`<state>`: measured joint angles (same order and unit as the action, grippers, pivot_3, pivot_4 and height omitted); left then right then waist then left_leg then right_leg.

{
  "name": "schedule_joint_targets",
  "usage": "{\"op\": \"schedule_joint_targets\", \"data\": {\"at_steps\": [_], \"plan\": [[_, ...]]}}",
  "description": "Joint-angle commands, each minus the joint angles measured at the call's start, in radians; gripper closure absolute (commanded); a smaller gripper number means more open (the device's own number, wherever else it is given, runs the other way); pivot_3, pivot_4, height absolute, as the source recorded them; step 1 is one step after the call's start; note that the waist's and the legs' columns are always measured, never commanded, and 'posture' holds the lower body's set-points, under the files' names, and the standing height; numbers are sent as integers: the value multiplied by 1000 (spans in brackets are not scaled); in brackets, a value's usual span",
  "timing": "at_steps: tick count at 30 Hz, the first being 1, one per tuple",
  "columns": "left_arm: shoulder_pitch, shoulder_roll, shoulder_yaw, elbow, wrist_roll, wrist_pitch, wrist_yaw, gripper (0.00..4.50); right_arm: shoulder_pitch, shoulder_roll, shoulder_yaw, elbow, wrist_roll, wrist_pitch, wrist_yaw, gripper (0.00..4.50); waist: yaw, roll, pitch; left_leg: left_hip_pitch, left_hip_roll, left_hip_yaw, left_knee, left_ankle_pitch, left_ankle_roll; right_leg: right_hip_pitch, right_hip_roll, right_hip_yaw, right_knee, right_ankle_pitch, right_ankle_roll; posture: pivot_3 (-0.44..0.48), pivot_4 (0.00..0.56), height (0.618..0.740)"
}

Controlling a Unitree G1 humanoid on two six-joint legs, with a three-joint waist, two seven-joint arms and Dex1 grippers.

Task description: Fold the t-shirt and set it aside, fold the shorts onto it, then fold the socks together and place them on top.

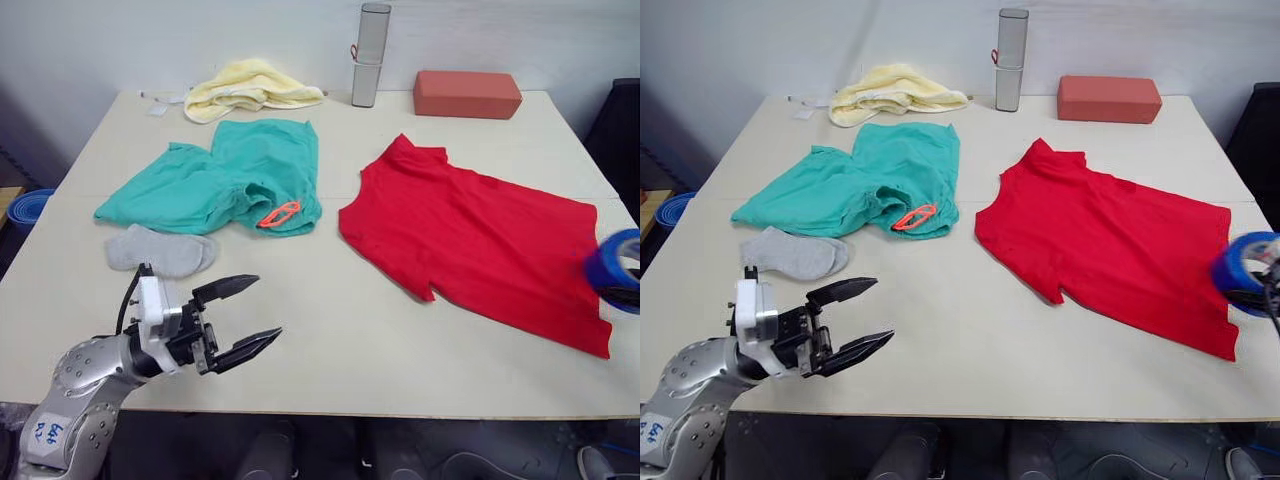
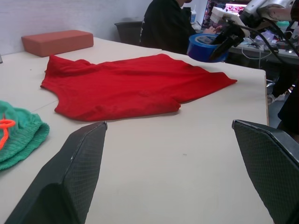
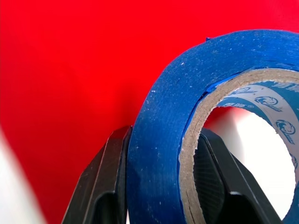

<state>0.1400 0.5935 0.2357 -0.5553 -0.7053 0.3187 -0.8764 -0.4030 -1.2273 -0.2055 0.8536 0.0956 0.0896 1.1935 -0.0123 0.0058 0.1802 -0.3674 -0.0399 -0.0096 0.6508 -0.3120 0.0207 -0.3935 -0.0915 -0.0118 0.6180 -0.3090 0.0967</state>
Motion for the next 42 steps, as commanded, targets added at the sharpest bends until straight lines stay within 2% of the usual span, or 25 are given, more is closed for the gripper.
{"op": "schedule_joint_targets", "data": {"at_steps": [1, 4, 8, 18, 19, 21, 26, 27, 35, 42], "plan": [[3, 7, 1, -37, -7, -2, 8, 0, -97, -28, 58, 116, -85, -40, -59, 3119, -7, 3, 1, 0, 0, 0, 0, 0, 0, 0, 0, 0, 0, 0, 0, 0, 150, 740], [1, 20, 16, -37, -14, 5, 12, 0, -174, -17, 99, 219, -120, -18, -74, 3119, -14, 9, 3, 0, 0, 2, 0, 0, 0, -1, 1, 2, 1, 0, 0, 0, 150, 740], [10, 31, 25, -43, -17, 9, 15, 0, -216, -18, 119, 296, -135, 4, -70, 3119, -13, 10, 2, 0, 0, 3, 0, 0, 0, -1, 1, 2, 1, 0, 0, 0, 150, 740], [-4, 55, 35, -28, -23, 18, 10, 0, -203, 16, 52, 325, -70, -3, -86, 3119, -13, 9, 3, 0, 0, 3, 2, 0, 0, -1, 1, 3, 1, 0, 0, 0, 150, 740], [-7, 58, 37, -23, -23, 18, 7, 0, -195, 17, 41, 323, -63, -16, -88, 2397, -13, 10, 3, 0, 0, 3, 2, 0, 0, -1, 1, 3, 1, 0, 0, 0, 150, 740], [-14, 63, 38, -13, -22, 18, 2, 0, -178, 14, 19, 317, -42, -23, -83, 1849, -14, 10, 3, 0, 0, 3, 2, 0, 0, -1, 2, 3, 2, 0, 1, 0, 150, 740], [-24, 66, 42, 4, -16, 17, -8, 0, -120, -22, -23, 294, -16, -90, -75, 143, -13, 9, 3, 0, 0, 3, 2, 0, 0, -1, 2, 3, 1, 0, 1, 0, 150, 740], [-25, 67, 44, 7, -16, 16, -11, 0, -112, -27, -31, 288, -9, -96, -66, 31, -13, 9, 3, 0, 0, 3, 2, 0, 0, -1, 2, 3, 2, 0, 1, 0, 150, 740], [-21, 65, 47, 29, -9, 12, -23, 0, -57, -56, -93, 196, 65, -99, 61, 31, -13, 9, 3, 0, 1, 3, 2, 0, 0, -1, 2, 3, 2, 0, 1, 0, 150, 740], [-25, 62, 41, 35, -3, 9, -23, 0, -91, -57, -59, 193, 26, -73, 21, 31, -13, 9, 3, 0, 1, 3, 2, 0, 0, -1, 2, 4, 2, 0, 1, 0, 150, 740]]}}
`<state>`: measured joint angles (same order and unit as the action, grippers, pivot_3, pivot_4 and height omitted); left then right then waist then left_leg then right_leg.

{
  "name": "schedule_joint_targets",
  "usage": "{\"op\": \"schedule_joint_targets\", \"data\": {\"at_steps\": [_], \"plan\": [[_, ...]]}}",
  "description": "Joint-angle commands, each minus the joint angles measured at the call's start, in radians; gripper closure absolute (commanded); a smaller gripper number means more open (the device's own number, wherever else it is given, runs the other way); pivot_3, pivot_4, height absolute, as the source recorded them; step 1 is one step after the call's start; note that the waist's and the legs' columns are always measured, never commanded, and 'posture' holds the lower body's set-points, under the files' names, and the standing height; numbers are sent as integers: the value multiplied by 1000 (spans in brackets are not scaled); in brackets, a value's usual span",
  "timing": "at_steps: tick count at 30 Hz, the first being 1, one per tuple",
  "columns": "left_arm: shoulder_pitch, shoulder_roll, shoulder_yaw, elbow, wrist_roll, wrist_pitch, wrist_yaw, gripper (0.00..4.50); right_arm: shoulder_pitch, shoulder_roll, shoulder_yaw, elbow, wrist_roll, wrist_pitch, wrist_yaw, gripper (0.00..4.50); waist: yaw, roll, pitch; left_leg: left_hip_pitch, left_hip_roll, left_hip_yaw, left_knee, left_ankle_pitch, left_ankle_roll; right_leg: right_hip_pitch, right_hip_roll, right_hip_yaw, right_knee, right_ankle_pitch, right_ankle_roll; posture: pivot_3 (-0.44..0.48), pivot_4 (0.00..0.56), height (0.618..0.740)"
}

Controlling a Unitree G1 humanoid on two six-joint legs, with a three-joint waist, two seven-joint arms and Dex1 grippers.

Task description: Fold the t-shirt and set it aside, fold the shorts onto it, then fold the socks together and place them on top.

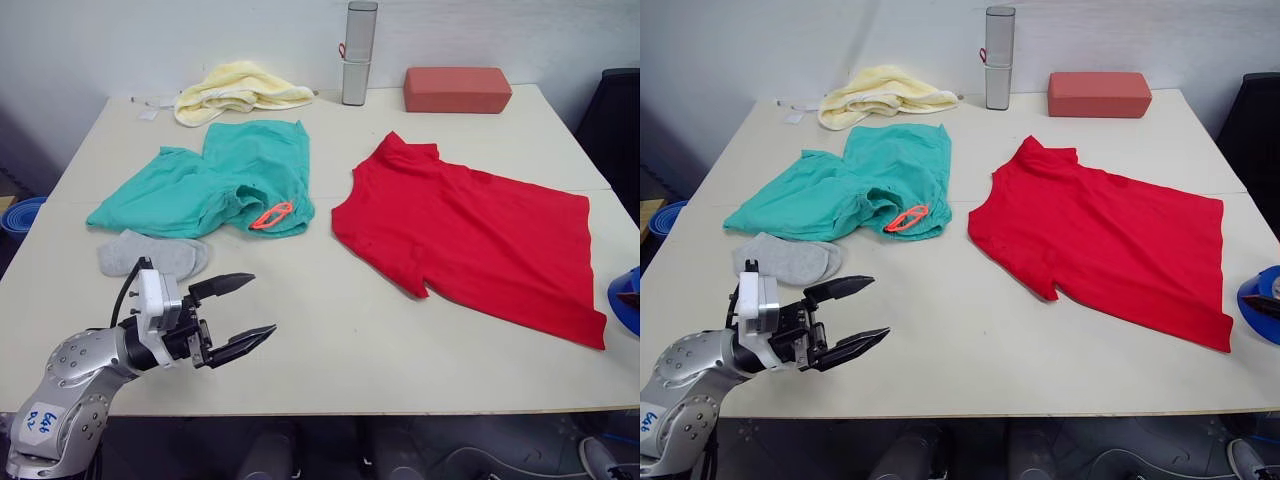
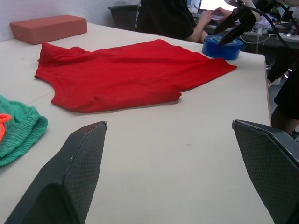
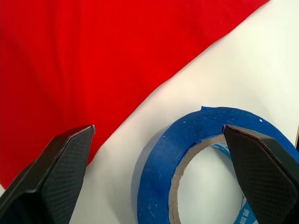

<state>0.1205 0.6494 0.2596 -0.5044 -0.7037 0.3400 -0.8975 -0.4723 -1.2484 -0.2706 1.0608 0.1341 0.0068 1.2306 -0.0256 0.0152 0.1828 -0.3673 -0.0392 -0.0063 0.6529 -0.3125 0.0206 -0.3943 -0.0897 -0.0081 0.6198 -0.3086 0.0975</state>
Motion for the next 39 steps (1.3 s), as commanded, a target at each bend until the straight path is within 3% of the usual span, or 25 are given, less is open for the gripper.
{"op": "schedule_joint_targets", "data": {"at_steps": [1, 6, 10, 15, 22, 30, 39], "plan": [[-4, 6, 18, -17, -4, -12, -2, 0, -26, -36, 12, -10, -18, 13, -20, 31, 0, 0, 0, 0, 0, 0, 0, 0, 0, 0, 0, 0, 0, 0, 0, 0, 150, 740], [14, 8, 28, -25, -13, -7, -3, 0, -53, -26, 4, -17, -5, -40, 3, 31, 0, 0, 0, 0, 0, 0, 0, 0, 0, 0, 0, 0, 0, 0, 0, 0, 150, 740], [21, 4, 40, -23, -6, -13, 11, 0, -56, 41, -64, -151, 115, -72, 99, 31, -3, 0, 0, 0, 0, 0, 0, 0, 0, 0, 0, 0, 0, 0, 0, 0, 150, 740], [6, 22, 40, 34, 112, -88, 20, 0, 156, 198, -129, -583, 239, -147, 113, 31, 4, -4, 0, 0, 4, -1, 1, -1, -3, 0, 6, 0, 0, 0, 0, 0, 150, 740], [-24, 77, 26, 137, 280, -186, 22, 0, 498, 438, -171, -1056, 316, -177, -24, 31, 42, -5, -1, -1, 5, -3, 2, -3, -4, 0, 6, 0, 0, 0, 0, 0, 150, 740], [46, 119, 96, 166, 281, -171, 11, 0, 807, 603, -257, -1222, 315, -267, -144, 31, 46, -8, -2, 0, 6, -2, -1, -6, 1, 0, 5, 2, -2, 0, 0, 0, 150, 740], [-103, 103, -4, 188, 205, -87, -47, 0, 877, 604, -258, -1264, 437, -84, -210, 31, 39, -10, -2, 3, 7, -1, -1, -6, 2, 1, 5, 3, -1, 1, -3, 0, 150, 740]]}}
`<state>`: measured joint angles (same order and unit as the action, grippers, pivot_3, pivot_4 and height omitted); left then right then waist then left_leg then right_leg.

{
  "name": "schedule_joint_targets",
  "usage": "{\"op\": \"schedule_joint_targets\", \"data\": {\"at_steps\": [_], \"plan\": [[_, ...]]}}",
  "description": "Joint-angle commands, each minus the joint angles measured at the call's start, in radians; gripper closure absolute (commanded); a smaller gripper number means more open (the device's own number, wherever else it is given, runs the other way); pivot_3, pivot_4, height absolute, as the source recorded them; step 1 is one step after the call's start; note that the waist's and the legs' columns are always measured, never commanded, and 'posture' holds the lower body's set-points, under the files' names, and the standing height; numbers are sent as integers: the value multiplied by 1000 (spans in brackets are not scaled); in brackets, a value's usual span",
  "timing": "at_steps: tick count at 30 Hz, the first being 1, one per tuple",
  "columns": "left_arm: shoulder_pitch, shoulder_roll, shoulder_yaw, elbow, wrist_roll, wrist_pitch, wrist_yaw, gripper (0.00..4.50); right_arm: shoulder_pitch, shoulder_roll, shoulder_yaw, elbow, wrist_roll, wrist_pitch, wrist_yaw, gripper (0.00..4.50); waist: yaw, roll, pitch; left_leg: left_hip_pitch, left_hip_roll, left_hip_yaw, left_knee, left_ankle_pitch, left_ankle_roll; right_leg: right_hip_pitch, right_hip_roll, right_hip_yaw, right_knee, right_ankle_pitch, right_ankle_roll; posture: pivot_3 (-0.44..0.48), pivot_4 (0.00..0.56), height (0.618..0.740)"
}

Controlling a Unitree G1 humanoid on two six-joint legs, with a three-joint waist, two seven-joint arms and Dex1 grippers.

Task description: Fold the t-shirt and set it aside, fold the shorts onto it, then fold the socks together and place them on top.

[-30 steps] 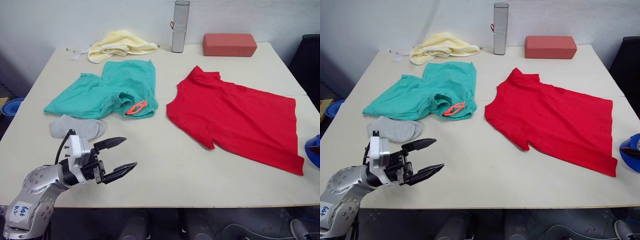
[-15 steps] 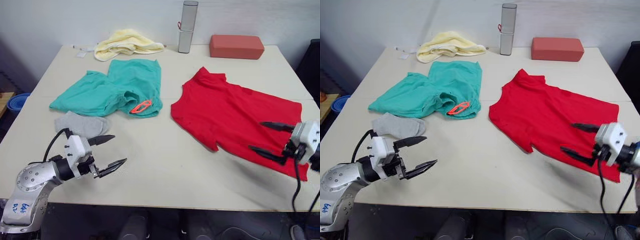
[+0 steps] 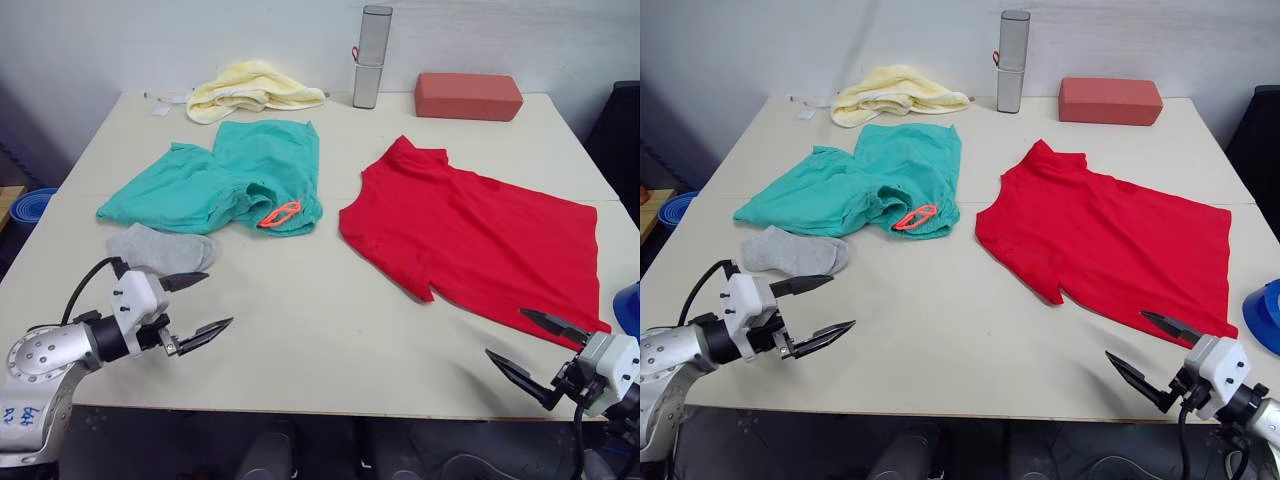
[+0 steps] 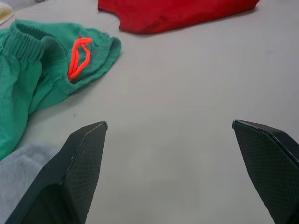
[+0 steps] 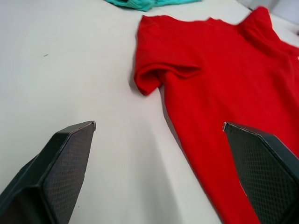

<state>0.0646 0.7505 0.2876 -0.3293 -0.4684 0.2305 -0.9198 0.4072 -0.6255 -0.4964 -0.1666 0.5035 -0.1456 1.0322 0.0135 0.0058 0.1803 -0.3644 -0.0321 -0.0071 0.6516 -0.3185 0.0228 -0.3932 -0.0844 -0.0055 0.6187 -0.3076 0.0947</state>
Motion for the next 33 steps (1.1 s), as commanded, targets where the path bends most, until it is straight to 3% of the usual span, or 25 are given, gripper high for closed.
{"op": "schedule_joint_targets", "data": {"at_steps": [1, 6, 10, 21, 33], "plan": [[-69, 1, -47, 22, -32, 33, -30, 0, -6, -30, -27, -40, 84, 103, -8, 31, 0, 0, 0, 0, 0, 0, 0, 0, 0, 0, 0, 0, 0, 0, 0, 0, 150, 740], [-190, -31, -116, 85, -23, 51, -38, 0, -98, -108, 77, -102, 144, 404, -86, 31, -13, -1, 0, 0, 0, 0, 0, 0, 0, -1, 0, 0, 0, 0, 0, 0, 150, 740], [-226, -52, -133, 112, -15, 36, -47, 0, -288, -96, 211, -104, 127, 581, -199, 31, -22, -2, 0, 0, 1, 0, 0, 1, -1, -2, 2, 0, 1, 0, 0, 0, 150, 740], [-204, -62, -119, 95, -9, 29, -32, 0, -722, 25, 454, 43, -61, 795, -457, 31, -16, -3, 0, -6, 1, -1, 2, 4, -7, -5, 2, -1, 1, 0, 0, 0, 150, 740], [-125, -64, -79, 25, -20, 41, 2, 0, -787, 66, 381, -59, -9, 1044, -541, 31, -16, -3, 0, -8, 1, 0, 1, 4, -6, -9, 2, 0, 3, 0, 0, 0, 150, 740]]}}
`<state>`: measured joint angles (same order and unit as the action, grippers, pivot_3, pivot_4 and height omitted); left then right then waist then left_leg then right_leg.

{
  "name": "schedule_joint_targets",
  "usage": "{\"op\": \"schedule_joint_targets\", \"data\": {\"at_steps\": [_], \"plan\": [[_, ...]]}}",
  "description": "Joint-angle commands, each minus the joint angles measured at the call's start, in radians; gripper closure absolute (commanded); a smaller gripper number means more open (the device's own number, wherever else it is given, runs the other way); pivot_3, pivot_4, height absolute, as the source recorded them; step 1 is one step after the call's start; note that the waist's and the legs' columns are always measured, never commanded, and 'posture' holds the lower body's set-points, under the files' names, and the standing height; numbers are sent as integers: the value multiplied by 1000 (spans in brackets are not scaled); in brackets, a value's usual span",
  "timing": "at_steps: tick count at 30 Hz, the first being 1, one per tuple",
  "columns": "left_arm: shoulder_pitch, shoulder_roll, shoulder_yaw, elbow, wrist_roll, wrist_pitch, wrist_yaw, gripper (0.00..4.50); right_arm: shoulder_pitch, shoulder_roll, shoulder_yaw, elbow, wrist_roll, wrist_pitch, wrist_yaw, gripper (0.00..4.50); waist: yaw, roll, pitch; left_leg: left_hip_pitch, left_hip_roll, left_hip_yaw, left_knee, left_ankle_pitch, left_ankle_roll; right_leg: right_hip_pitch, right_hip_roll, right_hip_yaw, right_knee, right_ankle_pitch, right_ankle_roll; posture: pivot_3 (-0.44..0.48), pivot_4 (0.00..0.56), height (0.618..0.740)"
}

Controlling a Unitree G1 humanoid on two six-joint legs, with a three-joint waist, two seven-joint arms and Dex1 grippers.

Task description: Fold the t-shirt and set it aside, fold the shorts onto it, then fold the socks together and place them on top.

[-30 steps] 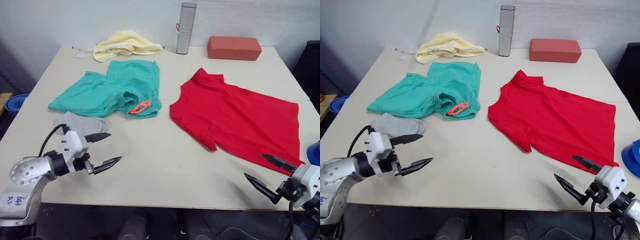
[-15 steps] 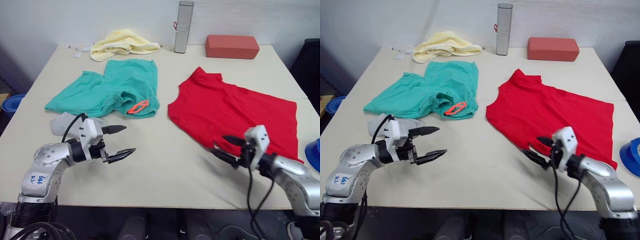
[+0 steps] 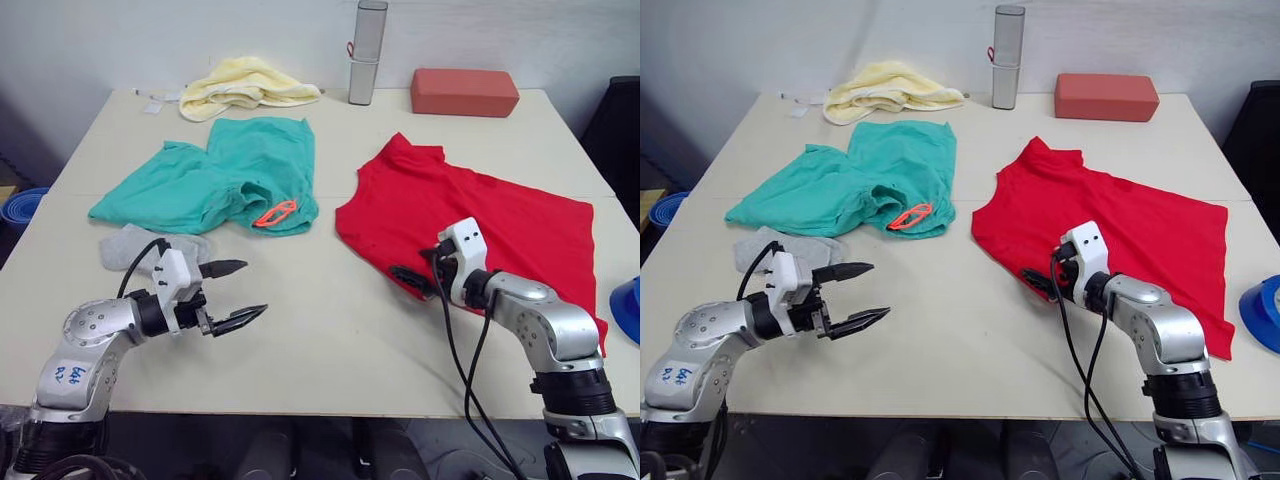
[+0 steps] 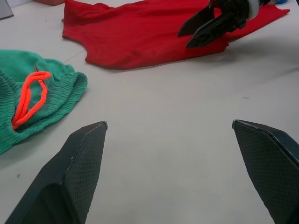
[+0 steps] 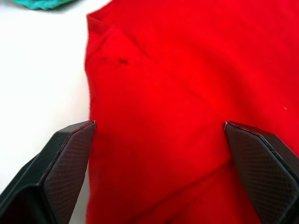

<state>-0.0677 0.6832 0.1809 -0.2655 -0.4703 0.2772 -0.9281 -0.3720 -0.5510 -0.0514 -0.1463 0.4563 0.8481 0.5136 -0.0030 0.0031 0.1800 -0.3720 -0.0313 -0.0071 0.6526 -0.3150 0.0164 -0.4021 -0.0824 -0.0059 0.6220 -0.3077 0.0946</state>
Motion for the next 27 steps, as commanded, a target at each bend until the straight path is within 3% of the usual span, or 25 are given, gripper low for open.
{"op": "schedule_joint_targets", "data": {"at_steps": [1, 8, 13, 27], "plan": [[11, 3, 30, -41, -17, -7, 12, 0, -6, -10, -77, -97, 40, 59, -32, 31, 0, 0, 0, 0, 0, 0, 0, 0, 0, 0, 0, 0, 0, 0, 0, 0, 150, 740], [27, -13, 31, -63, -58, -4, -2, 0, 15, -38, -124, -139, 58, 151, -50, 31, 0, 0, 0, 0, 0, 0, 0, -1, 2, 0, 0, 0, 0, 0, 0, 0, 150, 740], [25, -13, 17, -80, -85, 5, -25, 0, 9, 5, -118, -146, 113, 251, -53, 31, -4, 0, 0, 0, 0, 0, -1, -2, 4, 0, 0, 0, 0, 0, 0, 0, 150, 740], [30, -14, 26, -90, -75, -5, -6, 0, -71, 95, -41, -66, 91, 193, -37, 31, -4, 0, 0, 0, 0, 1, -1, -2, 4, -2, 0, 1, 1, 0, 0, 0, 150, 740]]}}
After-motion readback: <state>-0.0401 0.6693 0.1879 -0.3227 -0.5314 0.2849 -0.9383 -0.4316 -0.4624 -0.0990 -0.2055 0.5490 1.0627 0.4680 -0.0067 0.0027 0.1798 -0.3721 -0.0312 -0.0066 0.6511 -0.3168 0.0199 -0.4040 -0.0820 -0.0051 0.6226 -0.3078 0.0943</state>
